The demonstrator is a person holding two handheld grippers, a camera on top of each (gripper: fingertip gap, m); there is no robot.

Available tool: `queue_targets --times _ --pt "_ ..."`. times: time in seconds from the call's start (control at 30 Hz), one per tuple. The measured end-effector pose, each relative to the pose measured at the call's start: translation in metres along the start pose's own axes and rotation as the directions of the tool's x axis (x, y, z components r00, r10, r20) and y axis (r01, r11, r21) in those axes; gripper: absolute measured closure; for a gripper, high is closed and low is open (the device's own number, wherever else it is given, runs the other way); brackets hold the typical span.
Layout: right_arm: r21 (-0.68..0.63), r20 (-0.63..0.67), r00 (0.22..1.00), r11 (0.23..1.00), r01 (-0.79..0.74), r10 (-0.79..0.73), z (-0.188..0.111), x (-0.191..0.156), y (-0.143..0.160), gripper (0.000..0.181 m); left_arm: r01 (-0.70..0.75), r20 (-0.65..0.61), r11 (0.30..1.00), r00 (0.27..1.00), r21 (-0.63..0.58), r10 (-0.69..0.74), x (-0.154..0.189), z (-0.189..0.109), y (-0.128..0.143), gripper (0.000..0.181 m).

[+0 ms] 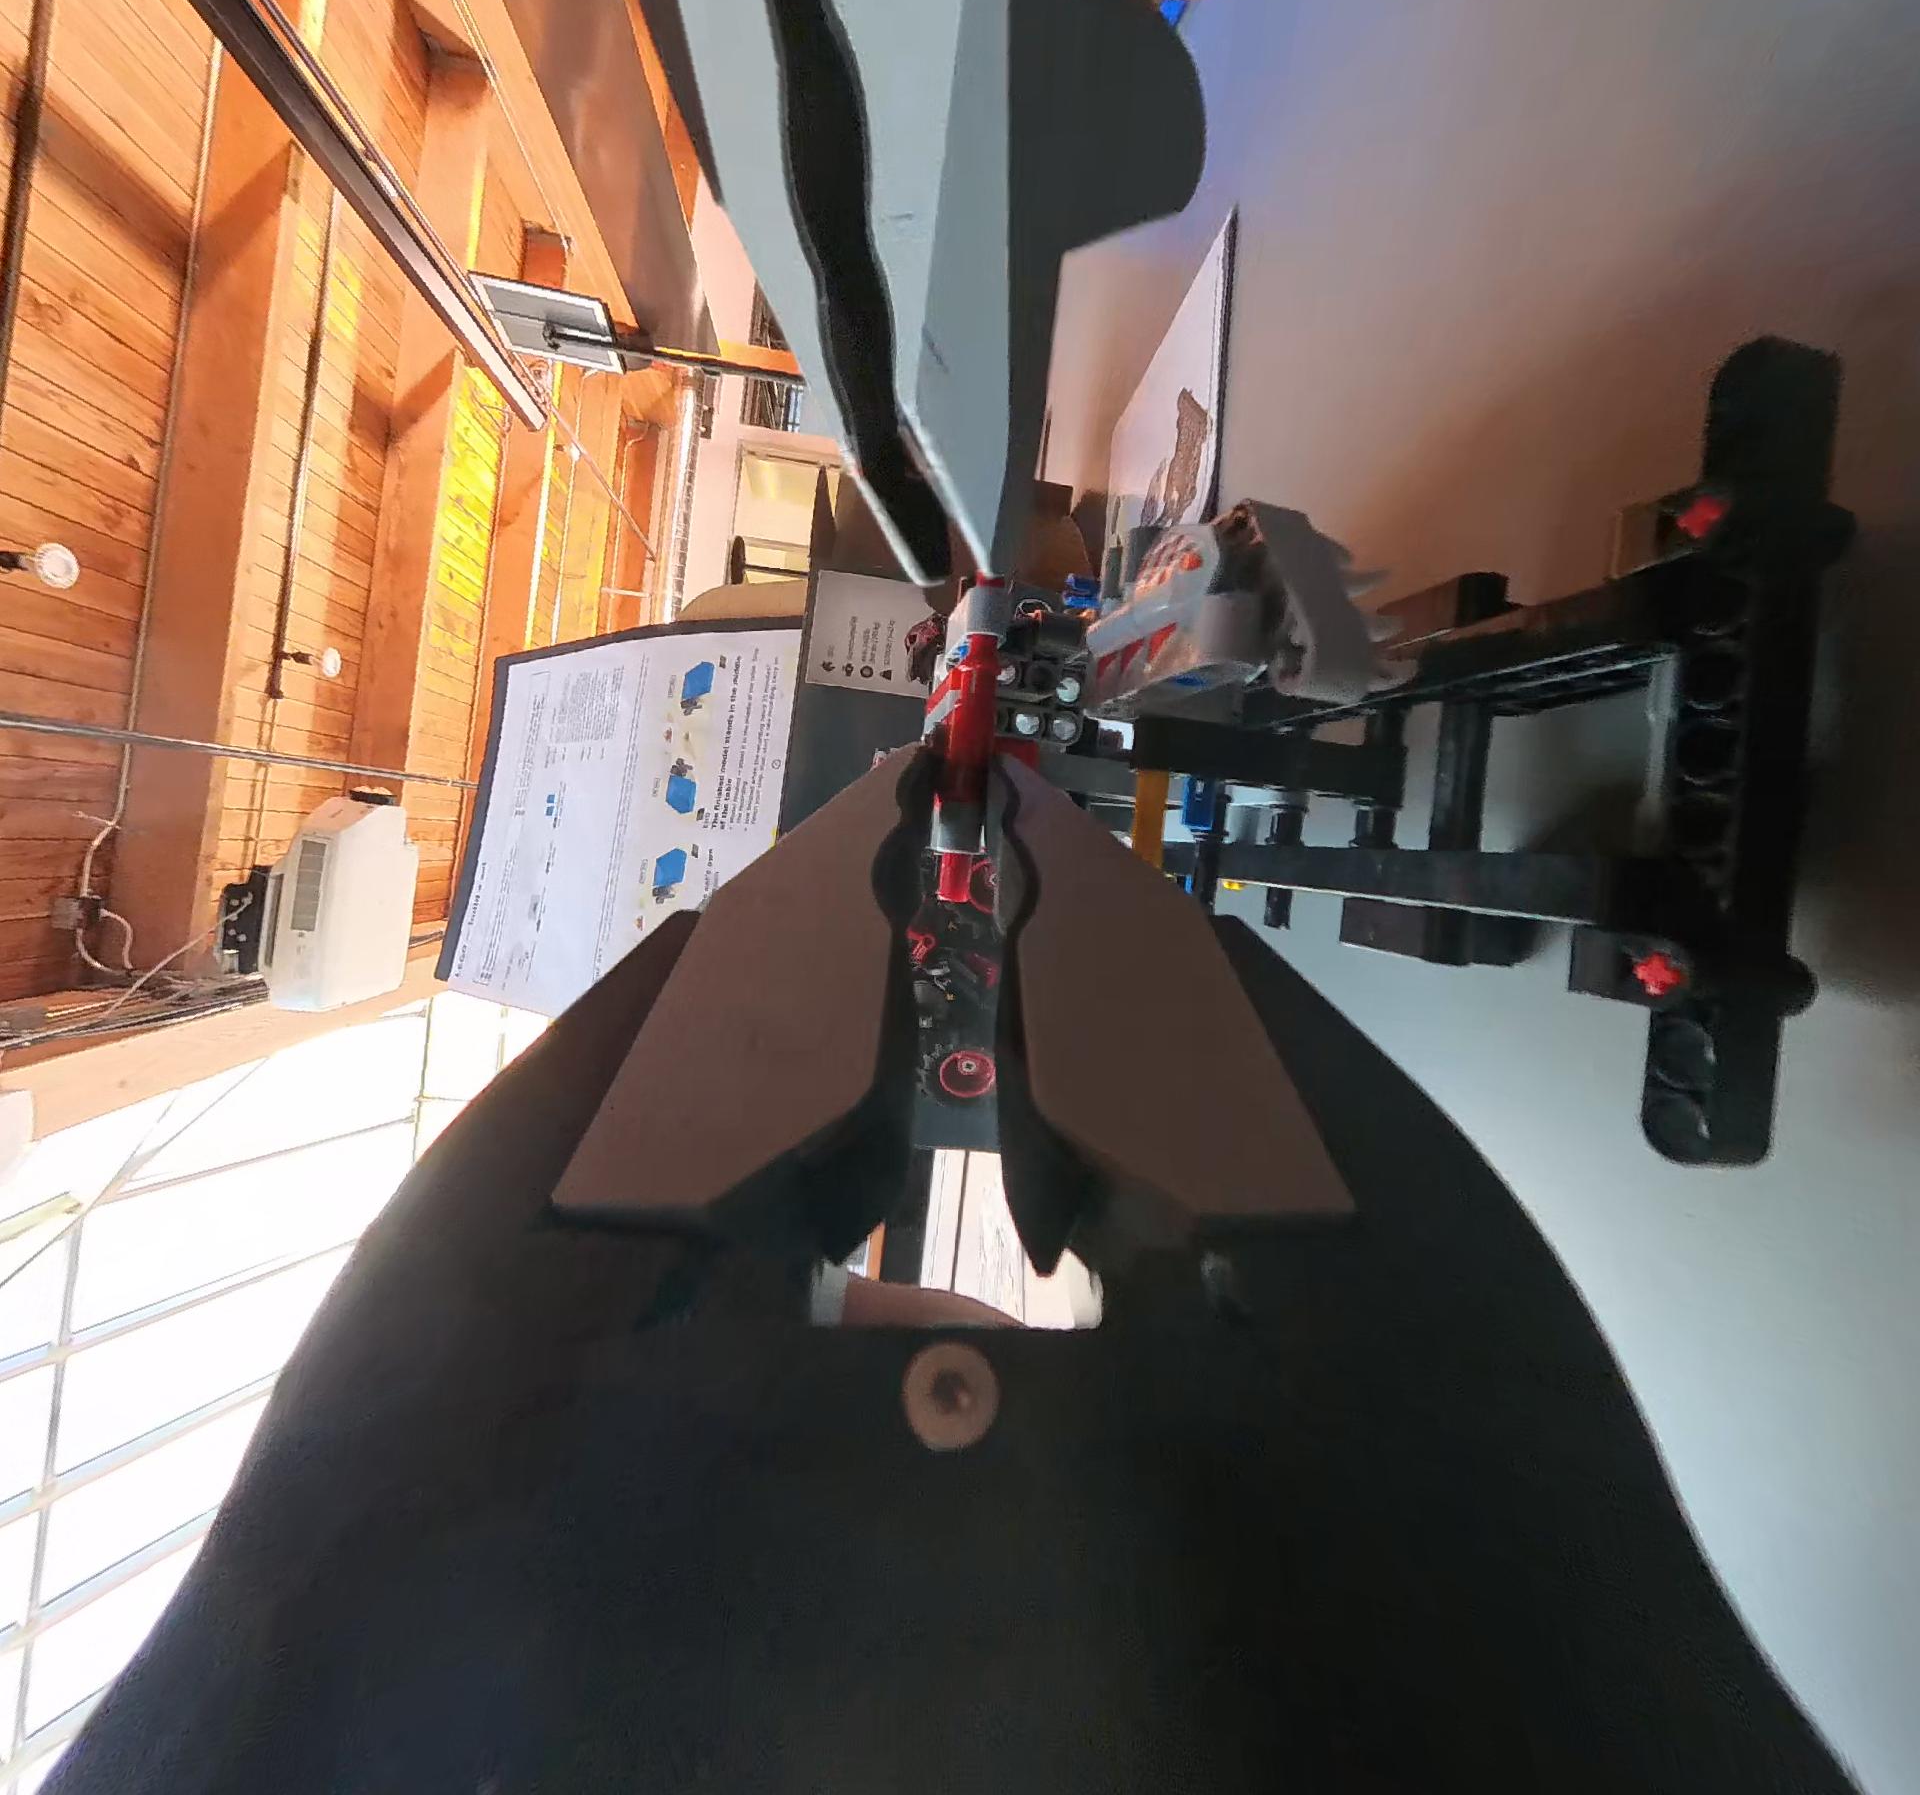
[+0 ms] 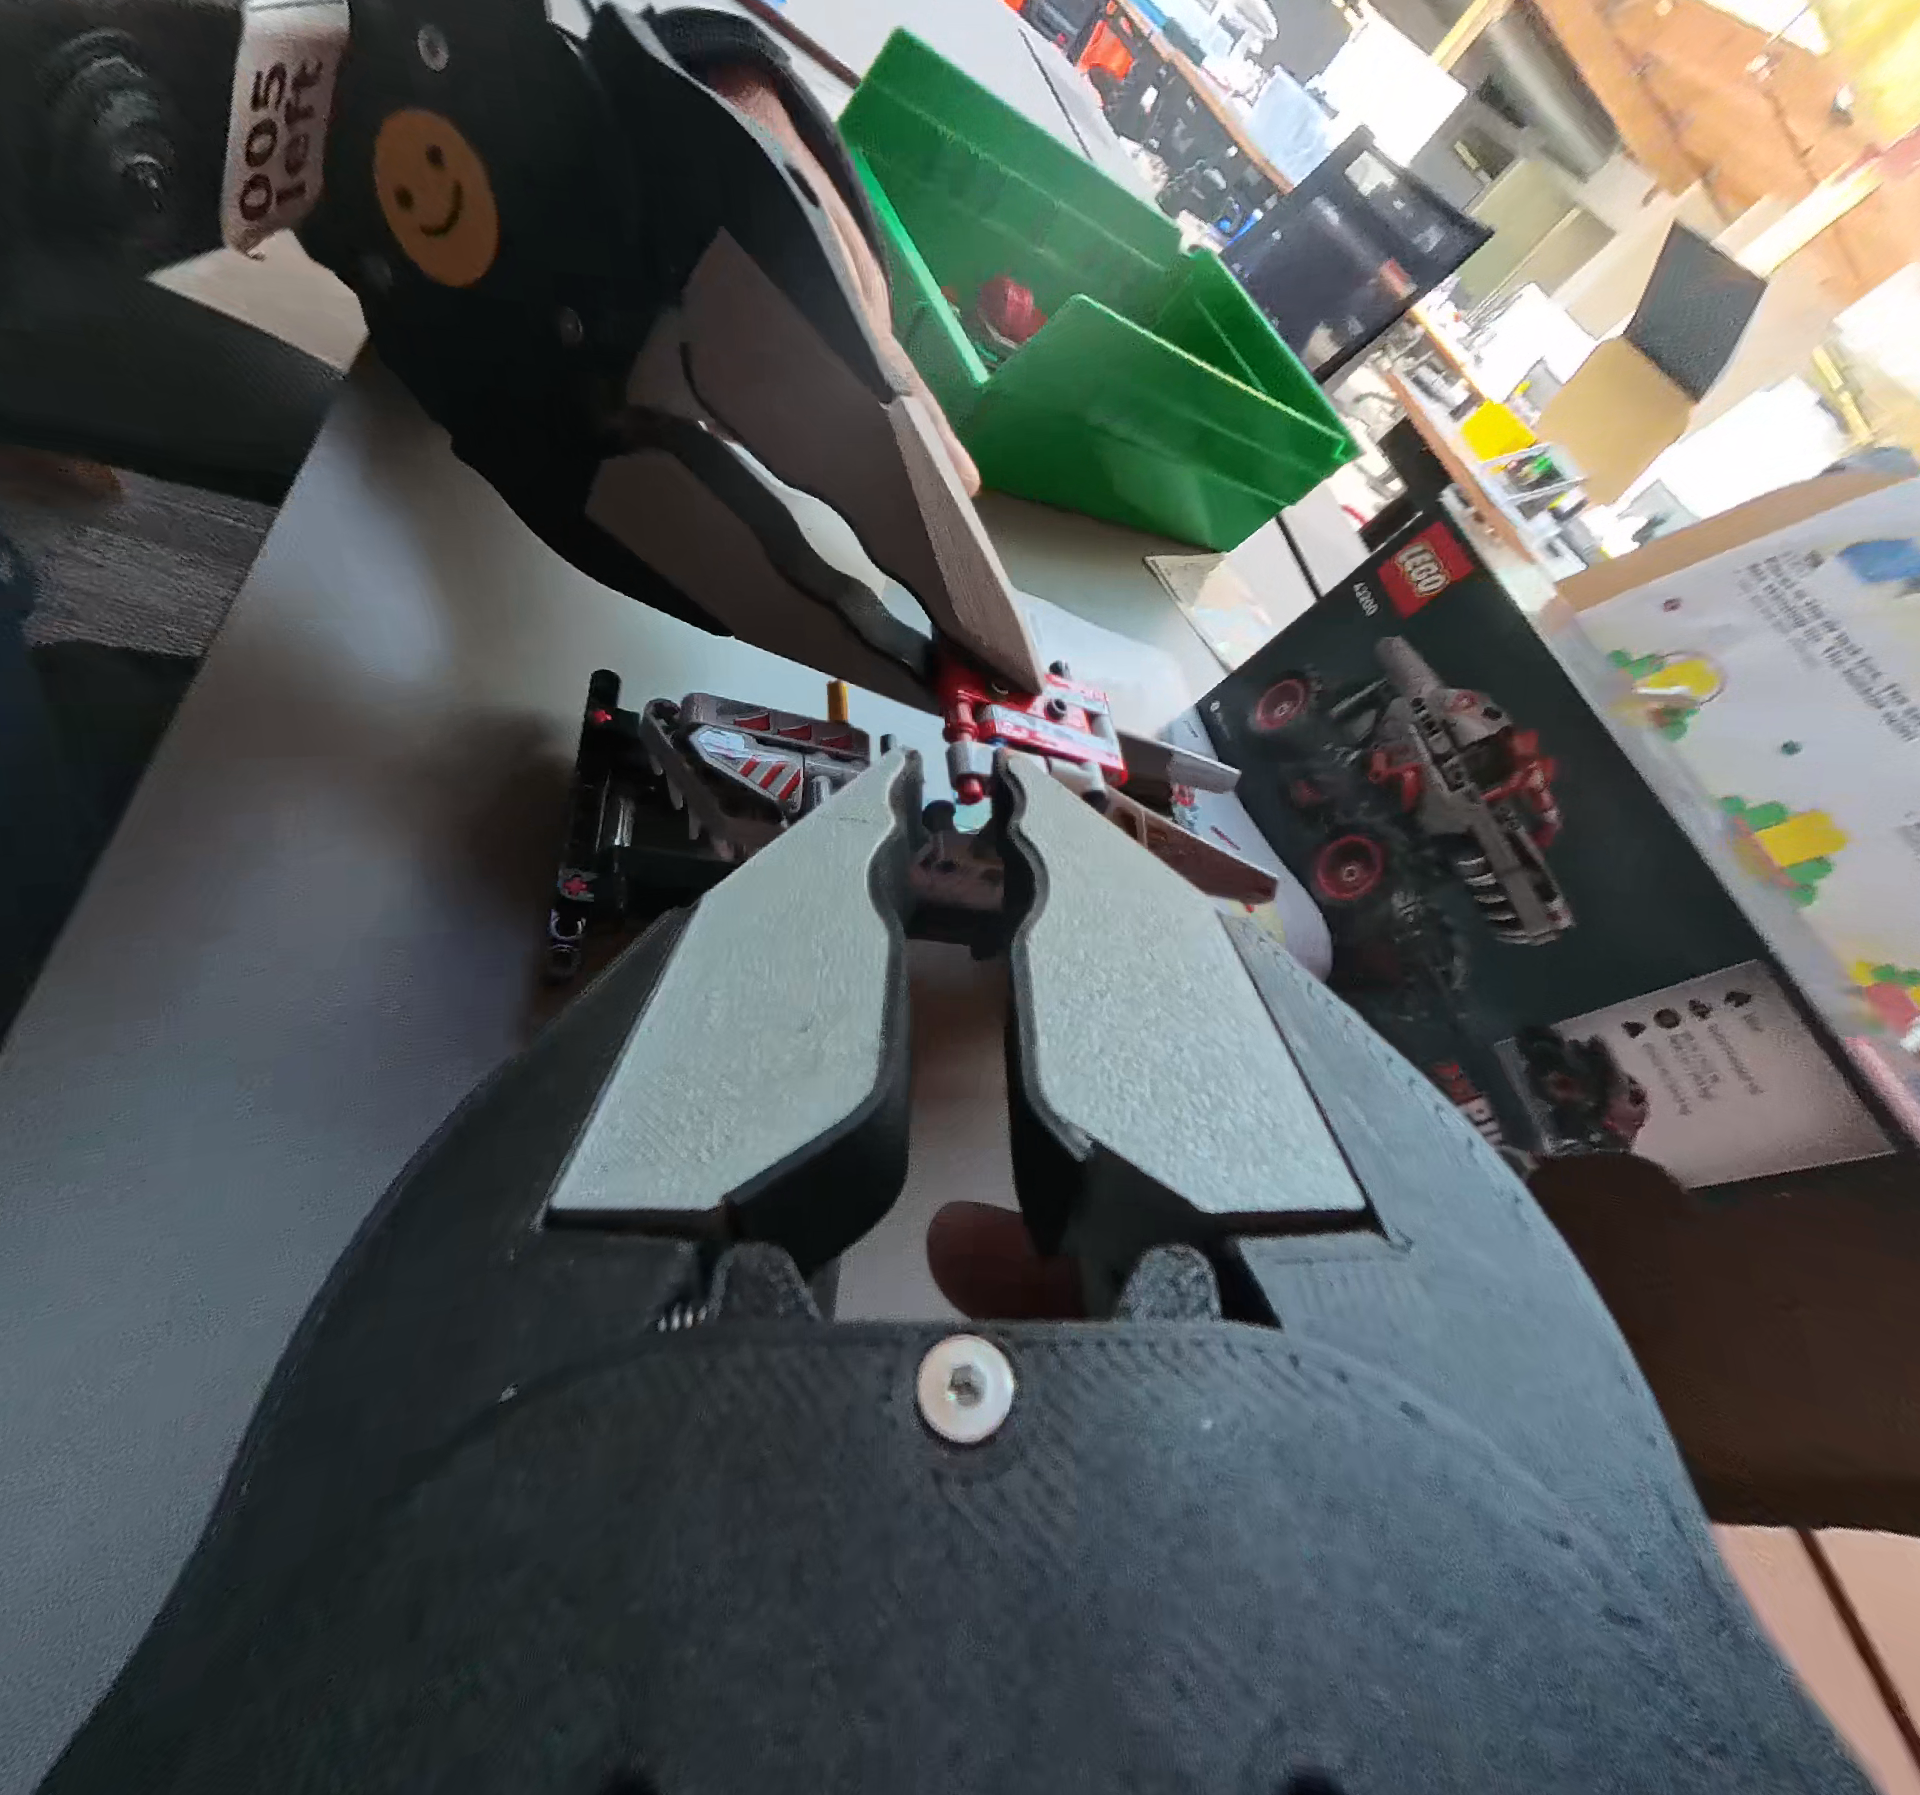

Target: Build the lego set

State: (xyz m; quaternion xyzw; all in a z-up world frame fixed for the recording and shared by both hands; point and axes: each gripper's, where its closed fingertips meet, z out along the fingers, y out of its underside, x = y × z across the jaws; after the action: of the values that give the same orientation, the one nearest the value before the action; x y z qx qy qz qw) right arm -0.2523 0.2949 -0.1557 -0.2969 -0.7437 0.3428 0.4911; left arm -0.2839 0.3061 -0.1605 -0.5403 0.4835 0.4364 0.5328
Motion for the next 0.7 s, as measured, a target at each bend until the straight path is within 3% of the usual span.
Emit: queue_targets --times 0.2,0.7 --pt "-0.024 -0.009 1.0 0.999 0.027 -0.027 0.0022 0.0002 0.0039 0.176 0.0 0.001 1.0 1.0 -0.001 0.0 0.0002 0.0006 -0.0006 0.175" --pt "0.05 0.035 0.992 0.991 -0.122 0.12 0.0032 0.0028 0.0055 0.179 -0.005 0.001 1.0 1.0 -0.025 0.005 0.0002 0.0025 -0.002 0.177"
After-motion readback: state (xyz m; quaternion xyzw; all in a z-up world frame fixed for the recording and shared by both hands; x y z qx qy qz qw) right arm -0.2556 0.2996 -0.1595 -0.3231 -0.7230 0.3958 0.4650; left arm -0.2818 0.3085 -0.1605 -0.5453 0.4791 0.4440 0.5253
